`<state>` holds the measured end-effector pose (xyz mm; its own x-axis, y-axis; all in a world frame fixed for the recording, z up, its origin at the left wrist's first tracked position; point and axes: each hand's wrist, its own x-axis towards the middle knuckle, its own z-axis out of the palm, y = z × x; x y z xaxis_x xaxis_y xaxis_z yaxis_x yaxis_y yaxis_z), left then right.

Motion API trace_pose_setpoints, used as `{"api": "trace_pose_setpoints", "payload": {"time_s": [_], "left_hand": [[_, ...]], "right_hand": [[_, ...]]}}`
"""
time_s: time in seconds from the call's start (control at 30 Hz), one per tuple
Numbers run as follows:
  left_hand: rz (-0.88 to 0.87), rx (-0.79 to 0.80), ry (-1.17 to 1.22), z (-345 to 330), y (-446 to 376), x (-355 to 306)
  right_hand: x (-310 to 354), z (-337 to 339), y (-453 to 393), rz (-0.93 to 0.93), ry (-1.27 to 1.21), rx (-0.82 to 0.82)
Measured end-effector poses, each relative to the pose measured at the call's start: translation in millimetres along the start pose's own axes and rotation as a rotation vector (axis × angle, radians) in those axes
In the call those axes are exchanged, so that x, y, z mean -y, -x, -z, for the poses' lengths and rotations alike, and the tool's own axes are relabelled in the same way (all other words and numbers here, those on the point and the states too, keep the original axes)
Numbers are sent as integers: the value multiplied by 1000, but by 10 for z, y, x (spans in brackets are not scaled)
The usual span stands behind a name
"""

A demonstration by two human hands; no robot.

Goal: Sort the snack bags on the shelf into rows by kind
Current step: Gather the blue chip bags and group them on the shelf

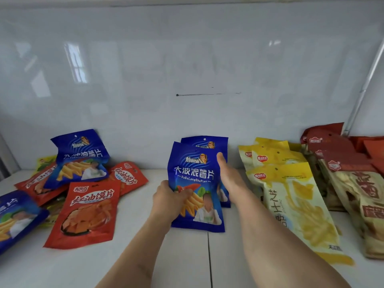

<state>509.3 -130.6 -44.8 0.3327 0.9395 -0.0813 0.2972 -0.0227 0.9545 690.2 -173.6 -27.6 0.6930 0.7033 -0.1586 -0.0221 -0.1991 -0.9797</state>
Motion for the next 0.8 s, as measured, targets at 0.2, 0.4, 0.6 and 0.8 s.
{"api": "trace_pose_setpoints", "payload": {"time_s": [0.2, 0.4, 0.6, 0.8], "left_hand": [[-8, 15, 10, -271, -18, -47], [-23, -23, 20, -385, -66, -52], [-51, -50, 62, -445, -100, -62], [-64, -68, 33, -443, -95, -66]], "right_hand": [[-121, 47, -140, 154, 105, 2], [-166, 25, -309, 148, 134, -86], [-224, -40, -457, 149, 207, -166], [-164, -49, -368, 163, 275, -217]]}}
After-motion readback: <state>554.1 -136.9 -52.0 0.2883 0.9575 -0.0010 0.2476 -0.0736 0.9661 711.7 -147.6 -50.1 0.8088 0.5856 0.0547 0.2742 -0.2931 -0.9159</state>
